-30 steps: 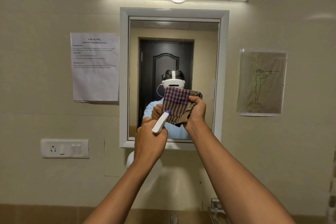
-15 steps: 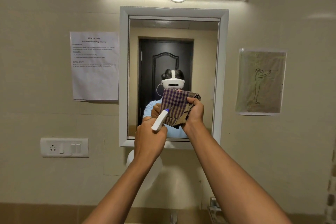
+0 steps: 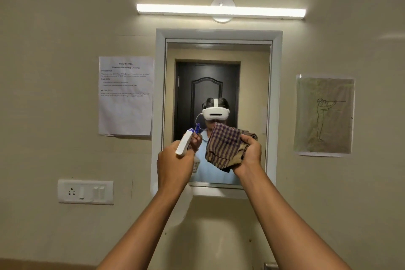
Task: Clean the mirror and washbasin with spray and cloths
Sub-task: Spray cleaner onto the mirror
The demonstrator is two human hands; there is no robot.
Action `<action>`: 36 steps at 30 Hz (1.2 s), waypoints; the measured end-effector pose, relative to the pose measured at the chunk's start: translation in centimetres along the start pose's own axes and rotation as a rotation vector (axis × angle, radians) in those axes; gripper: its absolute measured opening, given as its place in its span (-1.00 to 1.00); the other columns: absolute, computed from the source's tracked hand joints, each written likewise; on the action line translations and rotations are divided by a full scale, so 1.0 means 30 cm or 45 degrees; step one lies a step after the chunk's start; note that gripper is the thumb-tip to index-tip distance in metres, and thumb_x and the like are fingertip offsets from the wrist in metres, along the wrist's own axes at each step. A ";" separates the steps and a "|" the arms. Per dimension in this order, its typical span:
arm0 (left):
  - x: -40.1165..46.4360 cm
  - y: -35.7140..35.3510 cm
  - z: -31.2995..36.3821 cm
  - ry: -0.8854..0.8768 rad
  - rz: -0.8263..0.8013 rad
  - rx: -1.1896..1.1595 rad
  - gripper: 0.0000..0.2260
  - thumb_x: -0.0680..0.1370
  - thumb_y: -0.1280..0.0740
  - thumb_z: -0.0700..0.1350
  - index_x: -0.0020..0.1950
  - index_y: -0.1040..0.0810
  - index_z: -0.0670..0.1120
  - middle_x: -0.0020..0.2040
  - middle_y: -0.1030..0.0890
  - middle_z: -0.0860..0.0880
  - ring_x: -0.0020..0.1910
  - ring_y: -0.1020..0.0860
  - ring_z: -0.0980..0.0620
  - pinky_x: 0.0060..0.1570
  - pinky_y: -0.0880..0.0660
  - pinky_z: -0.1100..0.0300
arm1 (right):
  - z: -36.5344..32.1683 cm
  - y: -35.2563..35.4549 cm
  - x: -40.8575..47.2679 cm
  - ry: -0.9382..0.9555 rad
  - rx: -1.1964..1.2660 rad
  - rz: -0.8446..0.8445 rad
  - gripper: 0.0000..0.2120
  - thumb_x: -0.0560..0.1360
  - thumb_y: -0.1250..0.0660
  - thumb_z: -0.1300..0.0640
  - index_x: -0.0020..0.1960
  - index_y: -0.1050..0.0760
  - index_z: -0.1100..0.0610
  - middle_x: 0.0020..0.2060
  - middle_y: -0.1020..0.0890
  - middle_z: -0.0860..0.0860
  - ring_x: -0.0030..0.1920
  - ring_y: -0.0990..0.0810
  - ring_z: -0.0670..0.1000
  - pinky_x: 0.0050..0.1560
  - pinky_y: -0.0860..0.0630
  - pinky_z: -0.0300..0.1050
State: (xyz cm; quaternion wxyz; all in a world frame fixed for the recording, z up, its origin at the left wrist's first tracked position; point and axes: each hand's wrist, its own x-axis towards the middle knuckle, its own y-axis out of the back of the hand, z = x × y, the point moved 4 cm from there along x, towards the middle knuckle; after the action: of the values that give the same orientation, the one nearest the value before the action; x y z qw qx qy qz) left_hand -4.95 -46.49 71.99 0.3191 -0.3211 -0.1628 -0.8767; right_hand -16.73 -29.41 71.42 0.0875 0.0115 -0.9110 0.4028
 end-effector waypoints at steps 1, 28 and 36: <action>0.023 0.010 0.012 -0.011 0.039 0.001 -0.96 0.55 -0.36 -0.13 -0.05 -0.52 -0.02 -0.30 -0.50 0.08 -0.28 -0.57 0.03 -0.34 -0.48 0.27 | -0.011 -0.004 -0.002 -0.013 -0.011 -0.026 -0.65 0.46 -0.33 0.12 0.23 -0.56 0.18 0.10 -0.68 0.15 0.08 -0.64 0.20 0.01 -0.58 0.07; 0.288 0.121 0.213 -0.026 0.298 -0.139 -0.92 0.52 -0.33 -0.18 -0.02 -0.47 -0.07 -0.11 -0.58 -0.13 -0.18 -0.62 -0.14 -0.20 -0.63 0.04 | -0.186 -0.131 0.008 0.231 -0.235 -0.067 -0.67 0.44 -0.26 0.45 0.18 -0.53 0.31 0.05 -0.66 0.27 0.01 -0.67 0.27 0.11 -0.59 0.25; 0.203 -0.031 0.321 -0.133 0.128 -0.212 -0.85 0.52 -0.32 -0.20 -0.20 -0.45 0.01 -0.28 -0.56 -0.08 -0.26 -0.61 -0.09 -0.24 -0.63 0.00 | -0.255 -0.058 -0.028 0.252 -0.216 -0.006 -0.65 0.45 -0.24 0.47 0.21 -0.51 0.33 0.01 -0.66 0.27 -0.06 -0.67 0.25 -0.08 -0.65 0.16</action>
State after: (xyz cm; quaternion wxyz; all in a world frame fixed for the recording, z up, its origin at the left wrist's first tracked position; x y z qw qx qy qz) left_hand -4.73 -43.83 83.11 0.3260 -0.3996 -0.0897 -0.8521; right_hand -14.58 -25.01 77.61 0.1787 -0.0335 -0.9287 0.3232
